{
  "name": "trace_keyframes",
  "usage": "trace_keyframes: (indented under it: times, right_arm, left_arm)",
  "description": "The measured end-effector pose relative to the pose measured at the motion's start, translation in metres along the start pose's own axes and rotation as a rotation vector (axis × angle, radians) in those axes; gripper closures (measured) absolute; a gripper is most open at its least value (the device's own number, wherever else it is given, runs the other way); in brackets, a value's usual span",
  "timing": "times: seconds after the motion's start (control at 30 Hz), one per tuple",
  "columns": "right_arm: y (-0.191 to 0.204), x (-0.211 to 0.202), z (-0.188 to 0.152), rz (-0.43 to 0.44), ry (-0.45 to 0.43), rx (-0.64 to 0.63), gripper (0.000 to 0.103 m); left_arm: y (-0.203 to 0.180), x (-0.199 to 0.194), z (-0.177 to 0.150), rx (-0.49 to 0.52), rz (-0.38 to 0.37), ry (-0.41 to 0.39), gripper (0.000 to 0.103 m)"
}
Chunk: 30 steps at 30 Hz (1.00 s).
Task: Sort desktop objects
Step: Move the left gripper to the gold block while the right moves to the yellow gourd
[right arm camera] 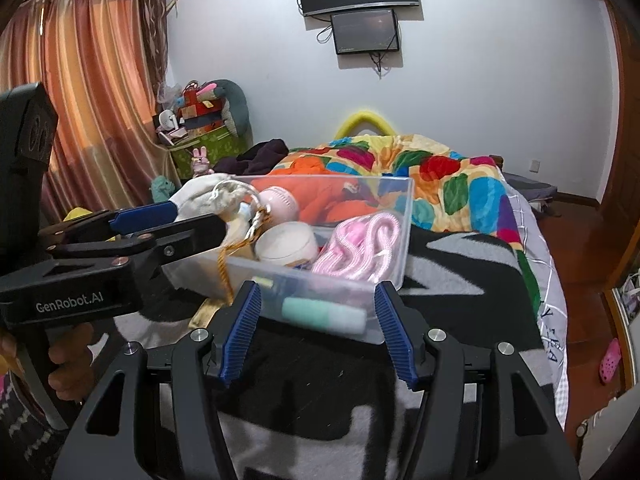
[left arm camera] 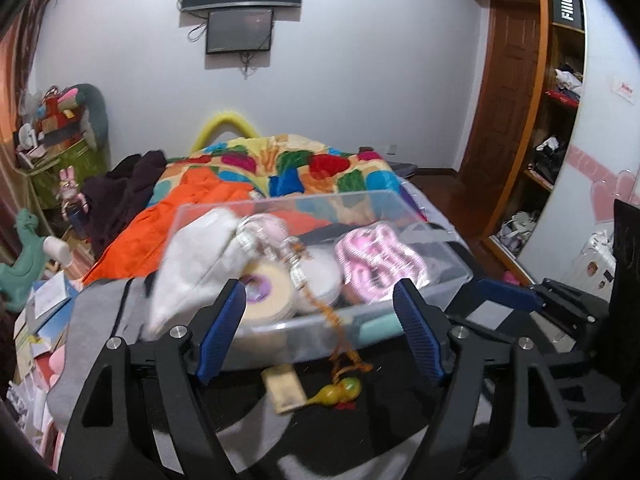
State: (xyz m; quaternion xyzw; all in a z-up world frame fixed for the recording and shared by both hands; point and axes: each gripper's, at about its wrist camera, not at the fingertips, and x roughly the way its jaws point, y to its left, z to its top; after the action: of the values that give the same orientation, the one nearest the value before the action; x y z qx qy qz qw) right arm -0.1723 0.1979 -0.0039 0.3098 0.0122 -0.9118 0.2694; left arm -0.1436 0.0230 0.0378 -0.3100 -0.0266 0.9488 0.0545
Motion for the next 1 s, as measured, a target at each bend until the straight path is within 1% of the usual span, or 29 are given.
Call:
trace_keyframes:
  times: [0.13, 0.3, 0.53, 0.73, 0.9, 1.0]
  right_arm:
    - [0.006, 0.002, -0.006, 0.015, 0.015, 0.003, 0.047]
    - [0.014, 0.009, -0.013, 0.025, 0.041, -0.006, 0.047]
    - [0.029, 0.026, -0.026, 0.044, 0.102, -0.006, 0.047]
    - [0.048, 0.044, -0.039, 0.057, 0.158, -0.016, 0.047]
    - [0.063, 0.058, -0.040, 0.028, 0.182, -0.070, 0.047]
    - [0.069, 0.065, -0.037, 0.028, 0.208, -0.095, 0.047]
  left_arm:
    - [0.020, 0.003, -0.011, -0.045, -0.015, 0.058, 0.027]
    - [0.041, 0.000, -0.027, -0.047, 0.049, 0.083, 0.027]
    - [0.052, 0.002, -0.045, -0.044, 0.080, 0.104, 0.027]
    - [0.060, 0.014, -0.050, -0.066, 0.072, 0.116, 0.027]
    - [0.067, 0.022, -0.059, -0.096, 0.063, 0.130, 0.027]
    - [0.071, 0.021, -0.061, -0.121, 0.034, 0.129, 0.027]
